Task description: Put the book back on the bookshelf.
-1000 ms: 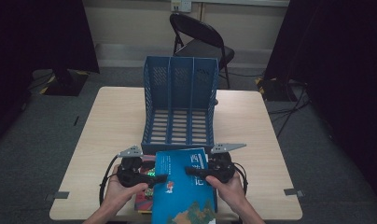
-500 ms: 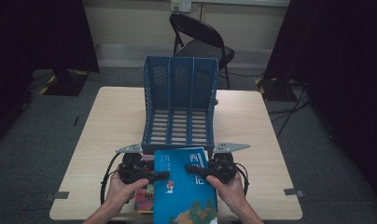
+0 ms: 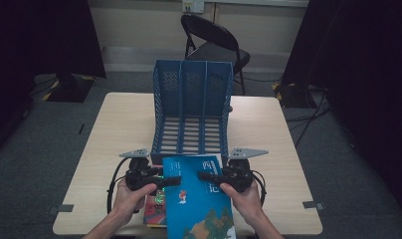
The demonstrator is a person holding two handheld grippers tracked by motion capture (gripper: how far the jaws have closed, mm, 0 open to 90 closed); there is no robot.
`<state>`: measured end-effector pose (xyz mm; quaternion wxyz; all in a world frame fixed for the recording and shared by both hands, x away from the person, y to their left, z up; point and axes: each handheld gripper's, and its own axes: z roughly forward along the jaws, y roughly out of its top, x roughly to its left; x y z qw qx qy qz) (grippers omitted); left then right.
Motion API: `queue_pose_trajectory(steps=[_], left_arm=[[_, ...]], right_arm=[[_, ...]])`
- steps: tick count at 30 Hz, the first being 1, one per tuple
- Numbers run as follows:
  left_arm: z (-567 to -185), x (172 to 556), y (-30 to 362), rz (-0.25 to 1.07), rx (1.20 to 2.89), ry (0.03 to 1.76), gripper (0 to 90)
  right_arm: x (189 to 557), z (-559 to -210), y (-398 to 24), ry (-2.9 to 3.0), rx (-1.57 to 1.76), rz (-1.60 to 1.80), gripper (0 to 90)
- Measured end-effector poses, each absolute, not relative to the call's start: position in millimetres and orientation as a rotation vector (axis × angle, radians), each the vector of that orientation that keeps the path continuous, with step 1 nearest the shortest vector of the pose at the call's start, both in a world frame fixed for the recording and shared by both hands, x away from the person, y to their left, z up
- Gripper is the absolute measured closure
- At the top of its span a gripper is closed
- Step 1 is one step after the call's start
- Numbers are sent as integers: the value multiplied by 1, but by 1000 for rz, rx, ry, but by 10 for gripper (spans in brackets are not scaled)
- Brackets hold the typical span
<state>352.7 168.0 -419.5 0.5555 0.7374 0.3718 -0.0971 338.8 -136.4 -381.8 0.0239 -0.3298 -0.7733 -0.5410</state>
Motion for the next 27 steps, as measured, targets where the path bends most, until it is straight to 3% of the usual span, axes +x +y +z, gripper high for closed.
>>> queue_pose_trajectory(steps=[27], left_arm=[[-381,346,168,-169,1679,785,421]], right_arm=[[339,-350,-135,-2406,-954,-1758,749]])
